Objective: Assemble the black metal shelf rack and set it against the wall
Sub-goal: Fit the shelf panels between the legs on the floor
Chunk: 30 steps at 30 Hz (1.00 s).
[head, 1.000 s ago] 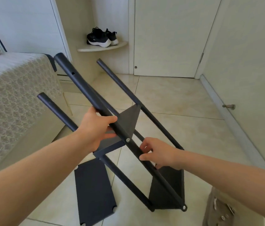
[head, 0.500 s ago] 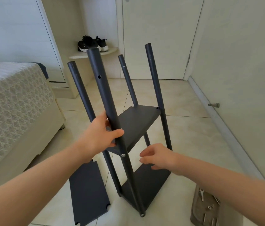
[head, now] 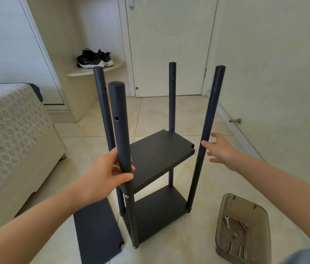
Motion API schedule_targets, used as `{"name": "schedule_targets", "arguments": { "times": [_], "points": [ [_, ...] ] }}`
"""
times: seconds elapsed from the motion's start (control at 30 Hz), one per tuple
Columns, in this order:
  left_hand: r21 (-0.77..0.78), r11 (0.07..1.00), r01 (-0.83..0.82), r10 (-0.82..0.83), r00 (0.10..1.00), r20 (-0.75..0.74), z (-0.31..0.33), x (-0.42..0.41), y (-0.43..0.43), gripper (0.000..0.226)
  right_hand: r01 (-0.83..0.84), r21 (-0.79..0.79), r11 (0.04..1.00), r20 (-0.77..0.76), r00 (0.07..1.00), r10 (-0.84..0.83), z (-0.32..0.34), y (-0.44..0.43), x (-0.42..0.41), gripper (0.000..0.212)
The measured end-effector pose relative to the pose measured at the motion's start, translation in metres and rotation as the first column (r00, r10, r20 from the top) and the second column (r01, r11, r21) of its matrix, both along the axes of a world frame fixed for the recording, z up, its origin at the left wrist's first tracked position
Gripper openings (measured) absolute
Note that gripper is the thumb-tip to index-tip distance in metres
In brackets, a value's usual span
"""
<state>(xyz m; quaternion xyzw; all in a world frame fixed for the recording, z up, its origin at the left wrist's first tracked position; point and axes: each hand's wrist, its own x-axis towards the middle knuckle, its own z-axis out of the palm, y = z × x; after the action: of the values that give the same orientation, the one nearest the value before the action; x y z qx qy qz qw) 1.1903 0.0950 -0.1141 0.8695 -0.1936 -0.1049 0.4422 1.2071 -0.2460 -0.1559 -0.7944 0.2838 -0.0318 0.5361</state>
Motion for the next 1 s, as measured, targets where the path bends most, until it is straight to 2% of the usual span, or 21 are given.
{"name": "schedule_targets", "arguments": {
  "times": [0.1,0.2,0.53,0.67,0.87,1.0],
  "points": [
    [0.029,0.999,0.033,-0.033,0.999,0.002,0.001,0.005,0.010,0.025,-0.013,-0.023,1.000,0.035,0.999,0.014,0.006,-0.002,0.000,0.044],
    [0.053,0.998,0.043,-0.044,0.999,0.016,0.000,0.013,0.022,0.023,-0.079,-0.126,0.989,0.005,0.997,0.081,0.011,-0.001,-0.002,0.036],
    [0.111,0.988,-0.104,0.104,0.995,0.007,-0.017,0.038,0.073,0.027,-0.279,-0.271,0.921,-0.032,0.959,0.281,0.013,0.022,-0.012,0.045],
    [0.110,0.981,-0.157,0.160,0.987,-0.017,-0.022,0.043,0.086,0.028,-0.384,-0.301,0.873,-0.098,0.923,0.372,0.013,0.027,-0.015,0.039],
    [0.124,0.959,-0.256,0.256,0.966,0.018,-0.029,0.044,0.083,0.032,-0.408,-0.331,0.851,-0.175,0.913,0.369,0.017,0.022,-0.027,0.042],
    [0.124,0.960,-0.252,0.250,0.968,0.034,-0.023,0.043,0.081,0.026,-0.424,-0.359,0.831,-0.169,0.905,0.389,0.022,0.019,-0.037,0.041]
  ]
}}
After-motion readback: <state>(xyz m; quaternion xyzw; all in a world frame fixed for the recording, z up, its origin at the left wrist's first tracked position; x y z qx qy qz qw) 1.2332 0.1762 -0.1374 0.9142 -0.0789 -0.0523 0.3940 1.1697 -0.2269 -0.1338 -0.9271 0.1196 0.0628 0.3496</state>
